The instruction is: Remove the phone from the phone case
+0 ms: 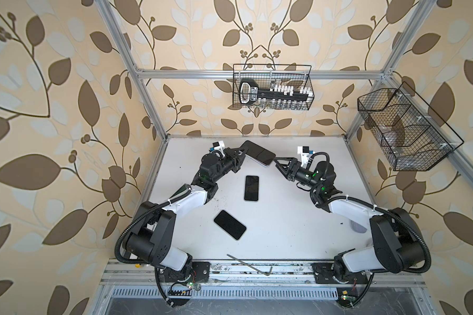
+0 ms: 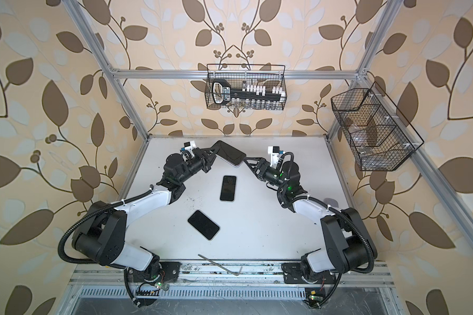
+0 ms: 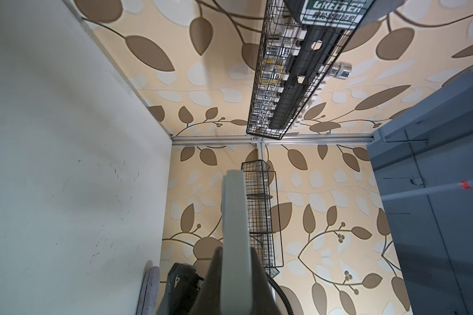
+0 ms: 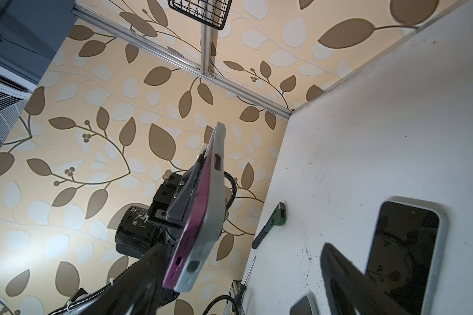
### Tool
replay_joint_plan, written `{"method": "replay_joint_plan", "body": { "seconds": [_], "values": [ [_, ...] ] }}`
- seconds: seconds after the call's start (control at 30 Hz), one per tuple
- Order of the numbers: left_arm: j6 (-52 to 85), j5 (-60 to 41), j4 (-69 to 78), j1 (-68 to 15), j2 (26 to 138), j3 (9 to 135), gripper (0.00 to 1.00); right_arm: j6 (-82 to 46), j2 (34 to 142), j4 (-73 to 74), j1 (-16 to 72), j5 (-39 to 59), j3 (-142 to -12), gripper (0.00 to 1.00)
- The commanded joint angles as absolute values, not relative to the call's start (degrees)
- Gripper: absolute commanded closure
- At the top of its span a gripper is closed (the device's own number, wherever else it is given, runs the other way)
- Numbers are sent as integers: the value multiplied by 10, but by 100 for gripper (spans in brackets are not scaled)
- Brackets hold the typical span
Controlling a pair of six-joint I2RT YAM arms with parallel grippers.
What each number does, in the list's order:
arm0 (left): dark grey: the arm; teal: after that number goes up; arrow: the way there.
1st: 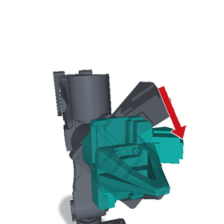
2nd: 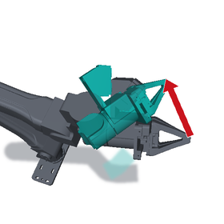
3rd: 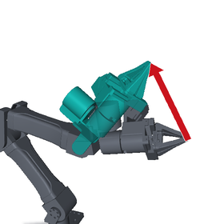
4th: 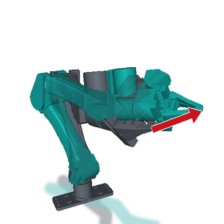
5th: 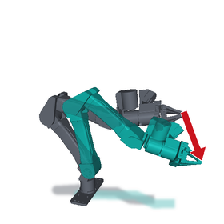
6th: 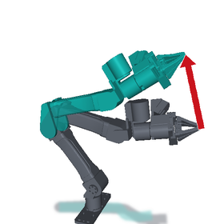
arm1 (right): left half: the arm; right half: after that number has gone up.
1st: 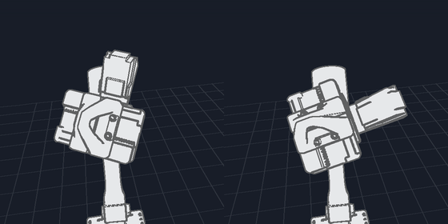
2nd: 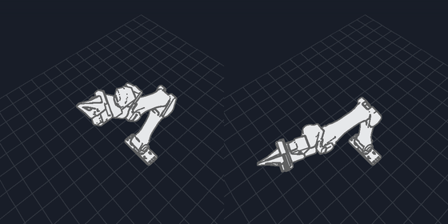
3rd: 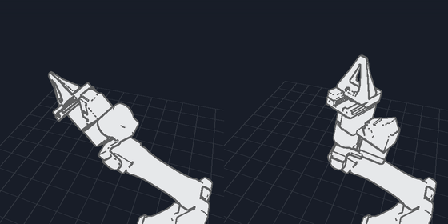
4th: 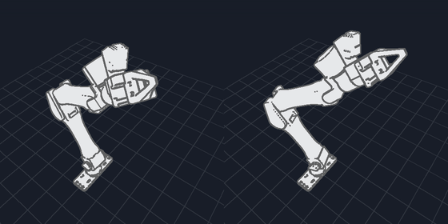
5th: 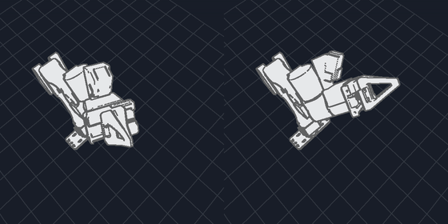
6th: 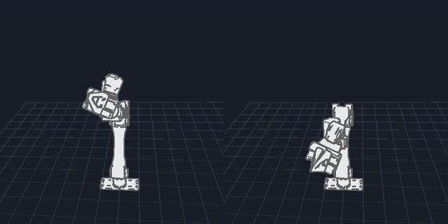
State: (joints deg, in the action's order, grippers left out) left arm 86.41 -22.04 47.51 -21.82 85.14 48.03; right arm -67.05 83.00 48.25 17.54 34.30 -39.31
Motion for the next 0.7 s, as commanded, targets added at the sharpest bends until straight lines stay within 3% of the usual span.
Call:
{"method": "replay_joint_plan", "body": {
  "seconds": [0.0,0.67],
  "values": [
    [879,-225,549,-223,842,515,100,-684,836,507,171,342,-379,12],
    [888,-226,563,-228,853,520,100,-704,835,559,163,347,-367,13]
  ]
}}
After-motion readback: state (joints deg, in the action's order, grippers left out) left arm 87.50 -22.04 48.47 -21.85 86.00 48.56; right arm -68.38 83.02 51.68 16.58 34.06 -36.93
